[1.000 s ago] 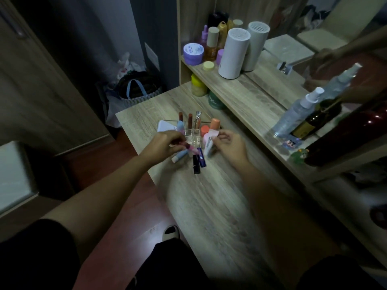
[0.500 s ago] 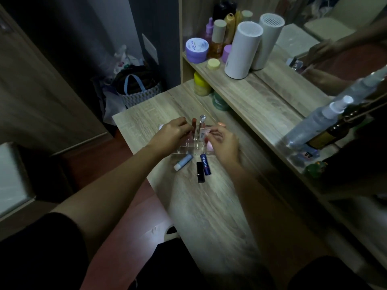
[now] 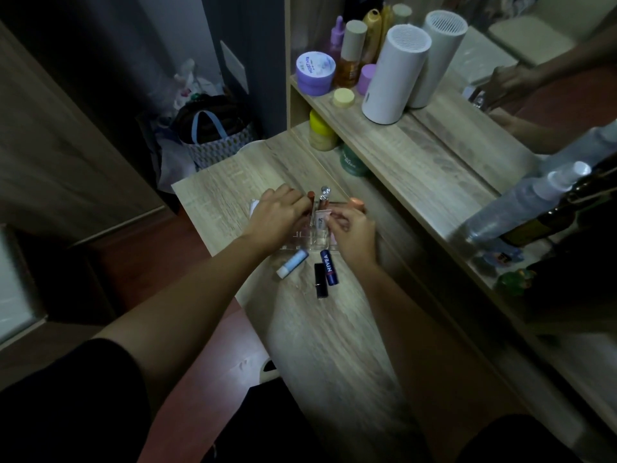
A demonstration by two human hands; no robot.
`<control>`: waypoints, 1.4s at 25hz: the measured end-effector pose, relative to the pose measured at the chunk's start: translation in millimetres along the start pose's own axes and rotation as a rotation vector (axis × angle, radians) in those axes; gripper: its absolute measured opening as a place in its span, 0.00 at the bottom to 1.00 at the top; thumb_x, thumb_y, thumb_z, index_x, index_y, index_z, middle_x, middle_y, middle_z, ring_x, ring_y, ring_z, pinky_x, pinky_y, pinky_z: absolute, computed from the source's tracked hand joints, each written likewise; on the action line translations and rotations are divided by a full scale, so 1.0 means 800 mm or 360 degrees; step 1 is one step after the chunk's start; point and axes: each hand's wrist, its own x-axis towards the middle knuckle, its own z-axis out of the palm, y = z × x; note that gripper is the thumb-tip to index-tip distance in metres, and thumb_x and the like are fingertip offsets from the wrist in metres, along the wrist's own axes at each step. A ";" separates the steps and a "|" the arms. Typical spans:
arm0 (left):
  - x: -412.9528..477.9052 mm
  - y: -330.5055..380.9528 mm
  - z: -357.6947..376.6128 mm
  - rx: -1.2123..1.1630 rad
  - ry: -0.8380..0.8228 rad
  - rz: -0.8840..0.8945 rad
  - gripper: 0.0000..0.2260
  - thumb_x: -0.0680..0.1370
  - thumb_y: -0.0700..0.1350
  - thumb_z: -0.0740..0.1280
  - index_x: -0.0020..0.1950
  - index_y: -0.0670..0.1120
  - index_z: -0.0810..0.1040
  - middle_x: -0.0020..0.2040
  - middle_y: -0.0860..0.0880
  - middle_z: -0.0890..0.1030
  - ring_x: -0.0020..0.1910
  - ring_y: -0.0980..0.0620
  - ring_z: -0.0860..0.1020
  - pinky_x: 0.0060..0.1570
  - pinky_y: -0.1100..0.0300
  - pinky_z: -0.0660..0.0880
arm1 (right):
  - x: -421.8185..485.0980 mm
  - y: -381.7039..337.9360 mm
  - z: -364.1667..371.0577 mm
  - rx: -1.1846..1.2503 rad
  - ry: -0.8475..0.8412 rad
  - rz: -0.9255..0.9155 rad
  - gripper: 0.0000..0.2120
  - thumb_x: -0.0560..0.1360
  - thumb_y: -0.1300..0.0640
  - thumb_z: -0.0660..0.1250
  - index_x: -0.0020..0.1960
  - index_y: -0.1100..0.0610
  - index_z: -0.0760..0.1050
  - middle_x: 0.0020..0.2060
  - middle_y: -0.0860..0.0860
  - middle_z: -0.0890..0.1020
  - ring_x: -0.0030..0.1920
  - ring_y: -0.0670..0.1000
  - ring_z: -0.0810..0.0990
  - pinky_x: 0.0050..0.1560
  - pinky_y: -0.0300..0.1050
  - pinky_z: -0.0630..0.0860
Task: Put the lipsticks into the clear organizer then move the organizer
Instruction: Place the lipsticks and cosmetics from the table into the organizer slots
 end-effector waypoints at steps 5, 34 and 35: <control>-0.005 0.002 -0.006 -0.0011 0.0086 -0.0037 0.12 0.75 0.45 0.68 0.54 0.39 0.77 0.52 0.39 0.81 0.50 0.39 0.77 0.46 0.47 0.72 | -0.005 -0.005 -0.005 -0.0003 0.0004 -0.0029 0.15 0.75 0.62 0.67 0.61 0.60 0.76 0.53 0.55 0.83 0.47 0.42 0.79 0.43 0.26 0.72; -0.139 0.080 0.069 -0.0634 -0.0432 -0.0718 0.15 0.72 0.45 0.70 0.55 0.40 0.75 0.51 0.38 0.82 0.49 0.39 0.79 0.45 0.53 0.73 | -0.137 0.048 -0.015 -0.0281 -0.0155 0.0480 0.19 0.70 0.61 0.72 0.61 0.59 0.77 0.53 0.55 0.84 0.48 0.49 0.82 0.43 0.32 0.73; -0.138 0.081 0.065 -0.0674 -0.0416 -0.0730 0.17 0.71 0.45 0.71 0.56 0.40 0.75 0.51 0.38 0.82 0.50 0.39 0.79 0.46 0.53 0.73 | -0.141 0.045 -0.016 -0.0192 -0.0120 0.0466 0.20 0.70 0.62 0.72 0.62 0.59 0.76 0.53 0.55 0.84 0.46 0.47 0.81 0.39 0.27 0.71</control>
